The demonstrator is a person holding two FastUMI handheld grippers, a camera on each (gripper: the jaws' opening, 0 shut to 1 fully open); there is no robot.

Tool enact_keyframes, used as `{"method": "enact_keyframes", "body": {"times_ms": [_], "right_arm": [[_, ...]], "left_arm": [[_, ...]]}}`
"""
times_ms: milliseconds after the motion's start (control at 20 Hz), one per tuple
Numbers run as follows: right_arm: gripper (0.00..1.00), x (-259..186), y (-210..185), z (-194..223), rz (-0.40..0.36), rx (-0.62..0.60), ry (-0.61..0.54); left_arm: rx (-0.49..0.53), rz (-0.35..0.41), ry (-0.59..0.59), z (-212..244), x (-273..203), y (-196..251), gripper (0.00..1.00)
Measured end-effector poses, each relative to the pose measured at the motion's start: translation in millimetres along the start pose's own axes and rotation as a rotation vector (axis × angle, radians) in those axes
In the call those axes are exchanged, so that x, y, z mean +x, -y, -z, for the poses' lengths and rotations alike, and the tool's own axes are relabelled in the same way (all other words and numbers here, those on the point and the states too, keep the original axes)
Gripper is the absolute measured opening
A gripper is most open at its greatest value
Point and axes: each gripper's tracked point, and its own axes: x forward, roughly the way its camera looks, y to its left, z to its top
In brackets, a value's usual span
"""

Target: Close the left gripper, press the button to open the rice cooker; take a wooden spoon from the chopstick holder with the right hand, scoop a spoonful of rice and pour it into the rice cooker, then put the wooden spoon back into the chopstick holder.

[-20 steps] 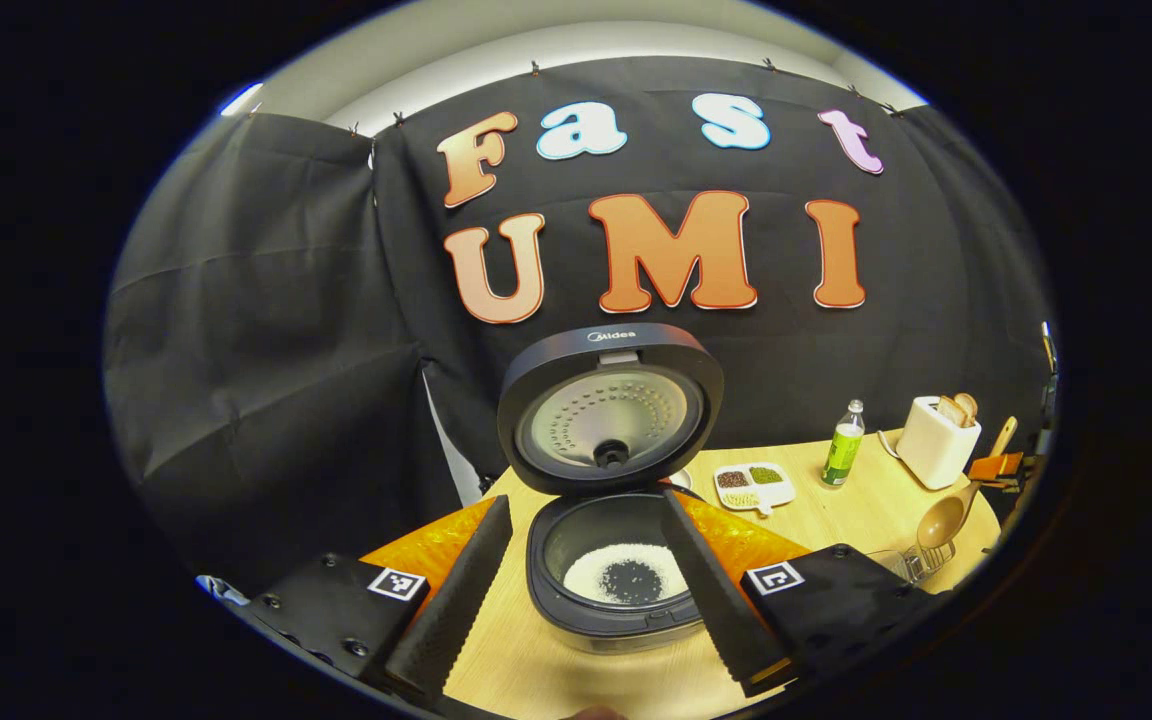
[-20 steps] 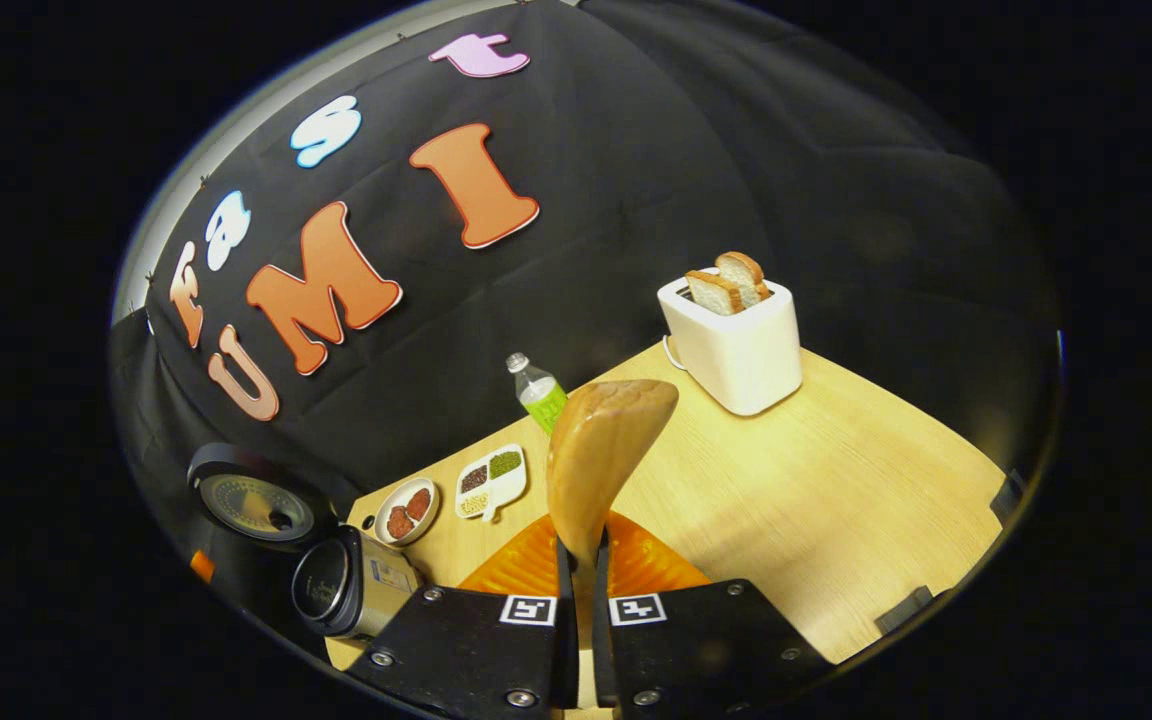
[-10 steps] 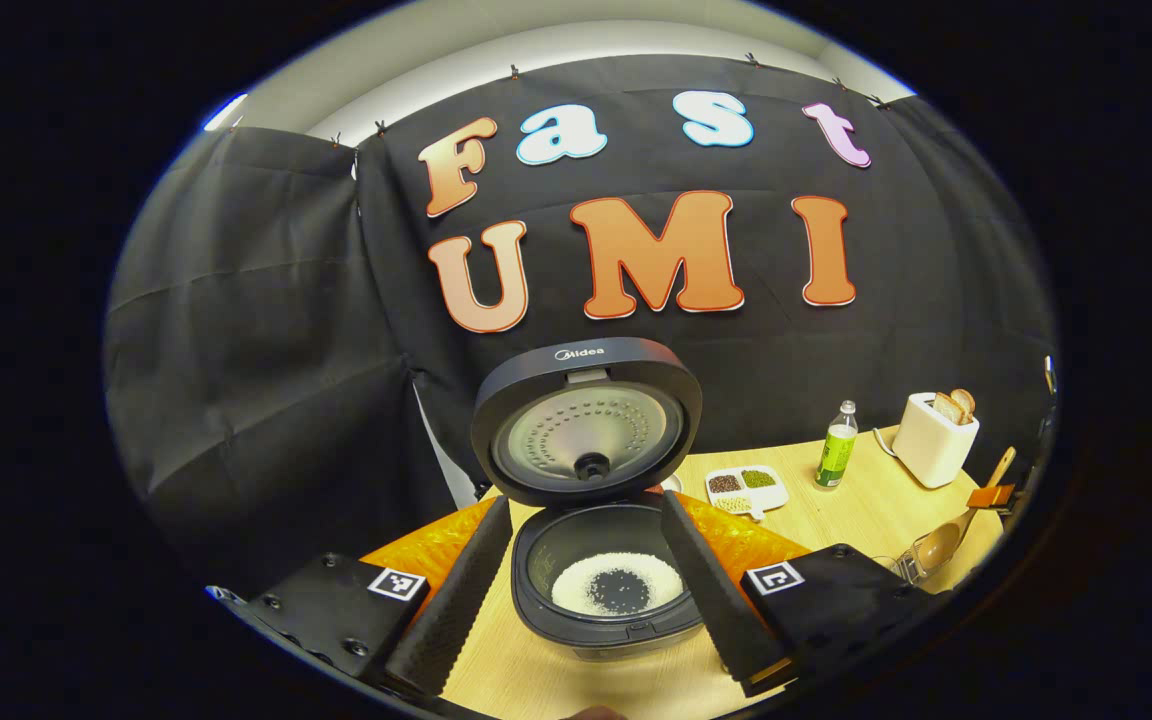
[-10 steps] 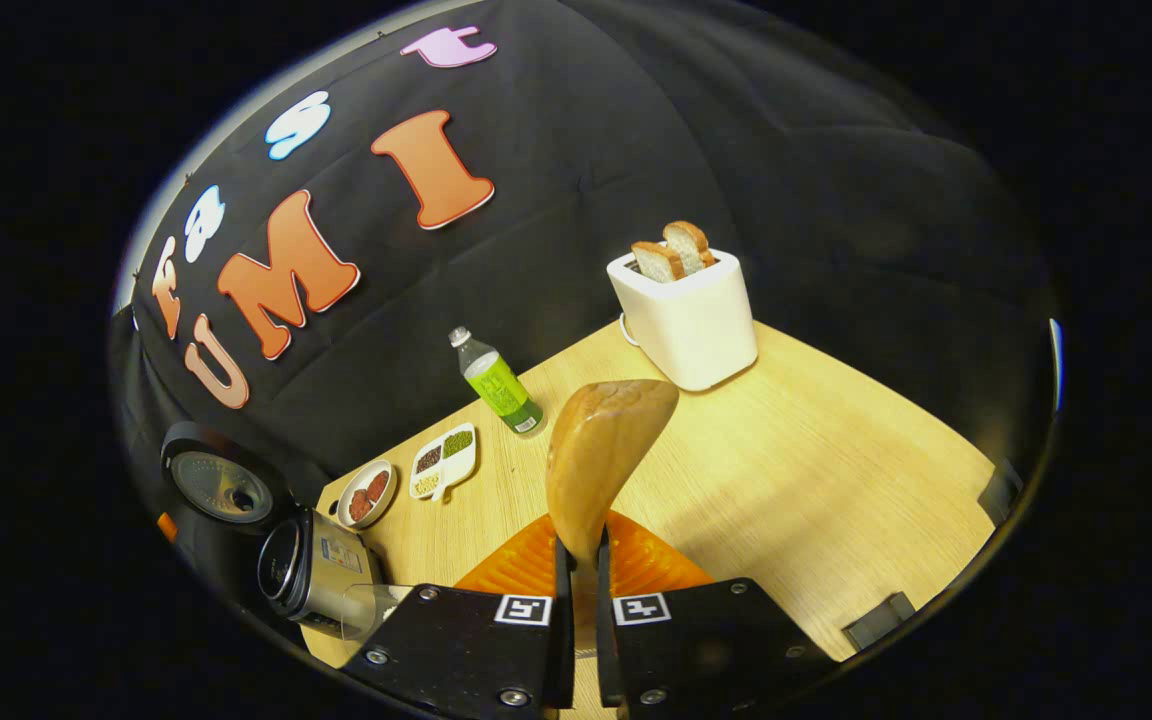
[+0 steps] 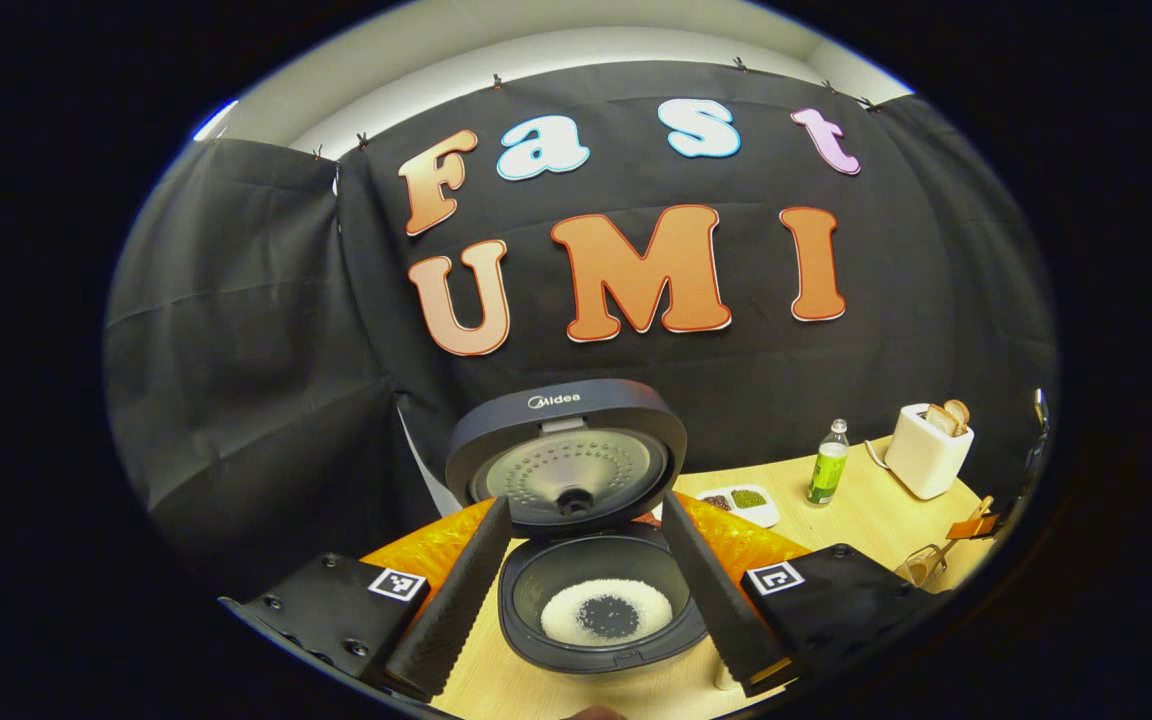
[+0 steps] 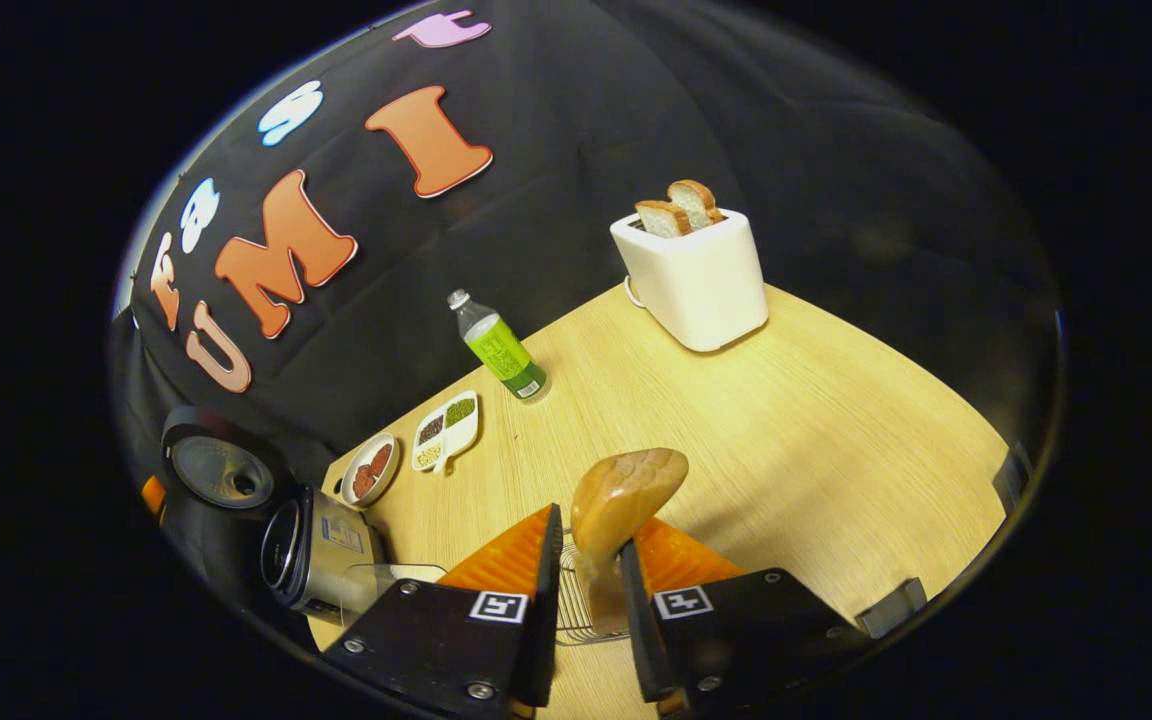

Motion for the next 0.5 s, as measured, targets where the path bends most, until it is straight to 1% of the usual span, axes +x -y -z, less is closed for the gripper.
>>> {"method": "enact_keyframes", "body": {"times_ms": [50, 100, 150, 200, 250, 300, 350, 400, 450, 500], "right_arm": [[0.35, -3.8, 1.9, -3.5, 0.007, -0.006, 0.006], [0.41, -7.8, 3.8, -7.5, 0.013, -0.013, 0.014], [0.44, -13.5, 6.4, -12.5, 0.022, -0.023, 0.028], [0.54, -18.3, 8.5, -17.2, 0.034, -0.037, 0.042], [0.58, -25.3, 9.9, -23.2, 0.042, -0.051, 0.061], [0.66, -31.9, 10.9, -28.9, 0.050, -0.066, 0.076], [0.69, -39.6, 10.0, -35.0, 0.052, -0.081, 0.095], [0.75, -48.1, 7.1, -43.1, 0.051, -0.097, 0.118], [0.77, -57.6, 5.5, -50.5, 0.051, -0.113, 0.143], [0.79, -65.3, 3.0, -58.5, 0.053, -0.130, 0.166]], "left_arm": [[-0.007, 0.007, 0.009, -6.8, 4.9, -0.7, 1.00], [-0.015, 0.011, 0.019, -15.8, 10.5, -3.4, 0.94], [-0.025, 0.009, 0.029, -25.2, 15.8, -7.9, 1.00], [-0.041, 0.009, 0.037, -36.3, 22.4, -12.3, 1.00], [-0.060, 0.004, 0.045, -45.6, 28.4, -18.0, 1.00], [-0.078, 0.006, 0.050, -56.8, 36.4, -21.1, 0.93], [-0.092, 0.008, 0.054, -67.0, 43.2, -24.1, 1.00], [-0.101, 0.007, 0.045, -76.0, 52.6, -27.8, 0.96], [-0.113, 0.004, 0.036, -81.7, 62.8, -32.6, 0.93], [-0.125, -0.006, 0.023, -85.7, 74.6, -37.9, 1.00]]}}
